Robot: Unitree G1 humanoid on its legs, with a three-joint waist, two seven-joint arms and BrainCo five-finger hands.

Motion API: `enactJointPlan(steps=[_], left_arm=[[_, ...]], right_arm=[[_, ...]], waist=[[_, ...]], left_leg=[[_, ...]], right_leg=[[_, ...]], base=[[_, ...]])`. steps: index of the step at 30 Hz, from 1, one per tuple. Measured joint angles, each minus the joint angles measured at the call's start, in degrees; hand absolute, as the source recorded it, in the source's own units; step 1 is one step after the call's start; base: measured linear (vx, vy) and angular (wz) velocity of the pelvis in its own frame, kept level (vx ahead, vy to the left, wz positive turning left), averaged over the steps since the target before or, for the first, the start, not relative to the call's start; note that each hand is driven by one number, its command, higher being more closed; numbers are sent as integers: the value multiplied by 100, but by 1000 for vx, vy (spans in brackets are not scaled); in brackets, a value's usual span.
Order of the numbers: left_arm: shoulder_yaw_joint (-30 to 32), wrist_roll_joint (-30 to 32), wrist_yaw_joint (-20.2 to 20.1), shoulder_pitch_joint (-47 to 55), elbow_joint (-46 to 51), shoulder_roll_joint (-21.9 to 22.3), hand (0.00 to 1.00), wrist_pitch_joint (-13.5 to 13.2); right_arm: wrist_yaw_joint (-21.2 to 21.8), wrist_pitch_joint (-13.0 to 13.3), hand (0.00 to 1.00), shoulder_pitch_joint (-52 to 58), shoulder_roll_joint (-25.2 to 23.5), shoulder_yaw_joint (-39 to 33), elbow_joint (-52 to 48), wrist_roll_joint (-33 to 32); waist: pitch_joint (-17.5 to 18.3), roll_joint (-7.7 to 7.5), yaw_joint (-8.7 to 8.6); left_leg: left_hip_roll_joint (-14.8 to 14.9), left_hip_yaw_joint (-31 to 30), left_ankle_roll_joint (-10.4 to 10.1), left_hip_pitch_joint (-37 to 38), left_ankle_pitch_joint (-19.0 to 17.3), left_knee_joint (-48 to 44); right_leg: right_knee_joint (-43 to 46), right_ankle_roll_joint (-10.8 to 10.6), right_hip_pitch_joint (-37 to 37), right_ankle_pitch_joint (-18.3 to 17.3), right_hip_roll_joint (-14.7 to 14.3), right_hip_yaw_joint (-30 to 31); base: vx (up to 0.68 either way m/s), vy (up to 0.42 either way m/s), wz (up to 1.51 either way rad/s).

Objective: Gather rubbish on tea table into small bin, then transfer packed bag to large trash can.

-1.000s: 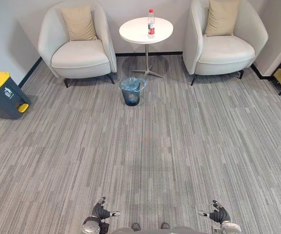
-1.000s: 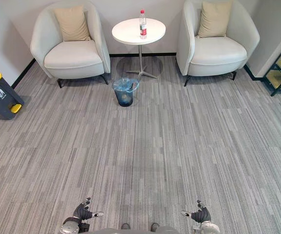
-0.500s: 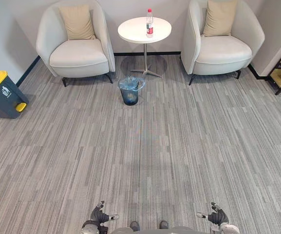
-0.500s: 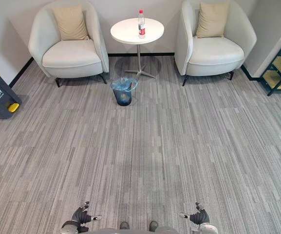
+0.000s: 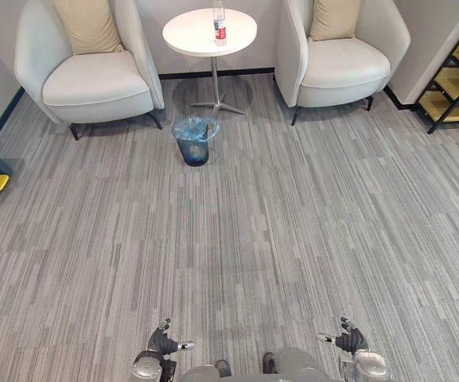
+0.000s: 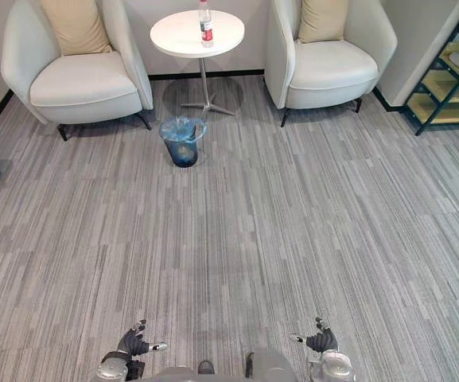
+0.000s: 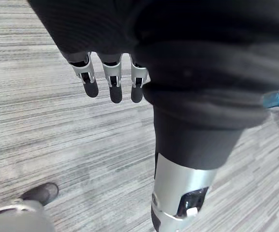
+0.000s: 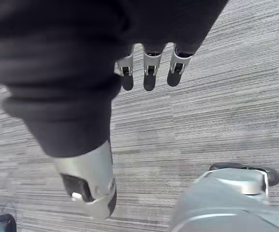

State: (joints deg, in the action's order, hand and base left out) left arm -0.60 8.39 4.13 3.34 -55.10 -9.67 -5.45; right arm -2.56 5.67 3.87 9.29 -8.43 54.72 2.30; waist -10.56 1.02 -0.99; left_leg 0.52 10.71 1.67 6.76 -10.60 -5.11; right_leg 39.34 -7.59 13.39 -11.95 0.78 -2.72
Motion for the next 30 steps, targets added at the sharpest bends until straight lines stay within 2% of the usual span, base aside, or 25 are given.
enactJointPlan(steps=[1, 2, 3, 5, 6, 7, 8, 9, 10, 11, 13, 15, 16, 18, 19, 20, 22, 23, 24, 25, 26, 27, 28, 29, 30], left_arm=[[4, -3, 9, -40, 9, -48, 0, 2], [5, -4, 11, -48, 9, -69, 0, 4], [8, -7, 11, -73, 14, -74, 0, 12], [15, -73, 25, -88, 28, -67, 0, 17], [15, -117, 29, -126, 47, -73, 0, 13], [12, -121, 29, -120, 54, -110, 0, 2], [18, -123, 29, -115, 46, -135, 0, 3], [25, -123, 28, -139, 14, -50, 0, 10], [29, -123, 5, -188, 11, -5, 0, -1], [29, -129, 5, -225, 11, 20, 0, -1], [73, -149, 0, -268, 18, 165, 0, -13], [90, -172, -10, -245, 73, 298, 0, -25], [102, -175, -18, -181, 128, 334, 0, -33], [139, -218, -16, -161, 138, 354, 0, -18], [146, -287, -13, -160, 158, 372, 0, -15], [147, -302, -12, -162, 159, 373, 0, -14], [221, -334, -7, -171, 176, 384, 0, -13], [246, -334, -4, -224, 202, 391, 0, -15], [246, -334, -1, -211, 267, 403, 0, -23], [245, -334, 0, -203, 279, 406, 0, -35], [248, -334, 7, -122, 273, 402, 0, -56], [283, -334, 21, -48, 245, 356, 0, -47], [299, -334, 30, -37, 247, 323, 0, -47], [351, -335, 48, -65, 264, 230, 0, -52], [350, -335, 80, -129, 262, 170, 0, -49]], right_arm=[[7, -27, 0, 17, -5, 11, 15, 0], [6, -51, 0, 13, 1, 10, 15, 0], [6, -72, 0, -10, 18, 11, 13, 0], [4, -80, 0, -63, 30, 32, 12, 0], [3, -80, 0, -118, 30, 53, 10, 0], [3, -78, 0, -114, 22, 62, 9, 0], [-1, -79, 0, -91, 34, 56, 11, 2], [-14, -92, 0, -138, 126, 45, 22, 1], [-36, -77, 0, -168, 150, 36, -23, -1], [-49, -72, 0, -171, 161, 34, -35, -1], [-54, -64, 0, -144, 192, 38, 23, -10], [-70, -48, 0, -36, 251, 53, 22, -78], [-106, -26, 0, -15, 266, 90, -5, -160], [-120, 28, 0, -35, 283, 116, -4, -212], [-120, 43, 0, -105, 304, 129, 0, -240], [-120, 42, 0, -140, 306, 129, 10, -244], [-119, 41, 0, -238, 293, 103, 18, -261], [-116, 38, 0, -246, 299, 66, 19, -275], [-122, 38, 0, -240, 312, -11, 25, -280], [-128, 38, 0, -243, 338, -9, 33, -280], [-126, 38, 0, -265, 398, 6, 49, -279], [-129, 21, 0, -306, 358, 25, 74, -280], [-128, 22, 0, -308, 321, 35, 73, -279], [-125, 22, 0, -296, 281, 39, 74, -273], [-127, 17, 0, -305, 272, 32, 74, -266]], waist=[[-60, 24, 8], [-71, 19, 4], [-112, -28, -54], [-214, 105, -145], [-235, 123, -152], [-224, 110, -141], [-188, -64, -148], [-220, 87, -140], [-207, 139, -156], [-207, 140, -161], [-215, 182, -180], [-226, 184, -168], [-248, 177, -136], [-307, 163, -66], [-334, 184, 46], [-345, 204, 59], [-415, 167, 156], [-475, 127, 190], [-476, 137, 187], [-466, 175, 189], [-449, 335, 232], [-418, 340, 302], [-400, 228, 343], [-390, 17, 346], [-385, -91, 346]], left_leg=[[-27, -32, -1, 32, -110, -74], [-25, -60, -13, 43, -168, -124], [17, -119, -25, 142, -262, -159], [242, -162, -129, 307, -355, -134], [405, -127, -254, 410, -403, -58], [438, -89, -345, 434, -436, -28], [432, -85, -503, 562, -513, 26], [593, -46, -608, 636, -563, 34], [730, 34, -843, 556, -428, -92], [758, 39, -952, 499, -360, -219], [977, -46, -1261, 5, -73, -1709], [1244, -151, -1212, -564, 20, -3438], [1416, -69, -1012, -920, -89, -4342], [1573, 48, -809, -1275, -248, -4972], [1551, 100, -697, -1703, -321, -5010], [1533, 123, -678, -1821, -335, -4957], [1304, 310, -646, -2237, -360, -4168], [1016, 362, -653, -2346, -344, -3382], [708, 325, -809, -2412, -184, -2277], [613, 297, -856, -2357, 12, -1660], [553, 170, -772, -2349, 414, -733], [472, 76, -443, -2267, 1026, -726], [369, 92, -376, -2272, 1058, -773], [191, 91, -157, -2395, 911, -1004], [114, 137, -12, -2477, 811, -1280]], right_leg=[[402, 60, 243, -211, 201, -237], [461, 58, 320, -309, 279, -316], [341, 168, 402, -406, 408, -511], [-267, 260, 461, -400, 410, -797], [-891, 377, 566, -227, 324, -934], [-1485, 458, 590, 167, 290, -989], [-1829, 691, 578, 989, 344, -1014], [-1731, 932, 584, 931, 200, -1111], [-1737, 1021, 570, 798, 111, -1145], [-1768, 1062, 531, 742, 84, -1154], [-2283, 1165, -44, 668, -68, -1205], [-2781, 1209, -713, 641, -127, -1240], [-3065, 1268, -1143, 601, -193, -1173], [-3288, 1350, -1532, 545, -252, -1074], [-3420, 1382, -1732, 512, -246, -889], [-3460, 1378, -1781, 510, -238, -840], [-3515, 1233, -1943, 428, -46, -675], [-3558, 1113, -2100, 350, 138, -632], [-3564, 974, -2192, 234, 285, -593], [-3576, 912, -2199, 171, 312, -557], [-3572, 809, -2251, 10, 240, -420], [-3568, 686, -2336, -98, 280, -269], [-3570, 608, -2340, -147, 391, -196], [-3555, 471, -2375, -220, 586, -183], [-3449, 391, -2393, -249, 699, -177]], base=[[163, 16, 9], [208, -1, 15], [203, -21, 19], [277, -94, 14], [404, -161, -1], [384, -164, -4], [430, -185, -13], [424, -211, -15], [405, -218, -17], [371, -242, -5], [442, -259, 9], [453, -203, 15], [335, -129, -5], [268, -53, -30], [268, 17, -44], [311, 81, -64], [246, 122, -40], [295, 174, -18], [312, 196, -18], [326, 248, -37], [384, 293, -62], [394, 287, -66], [420, 252, -41], [414, 198, -1], [516, 233, 0]])
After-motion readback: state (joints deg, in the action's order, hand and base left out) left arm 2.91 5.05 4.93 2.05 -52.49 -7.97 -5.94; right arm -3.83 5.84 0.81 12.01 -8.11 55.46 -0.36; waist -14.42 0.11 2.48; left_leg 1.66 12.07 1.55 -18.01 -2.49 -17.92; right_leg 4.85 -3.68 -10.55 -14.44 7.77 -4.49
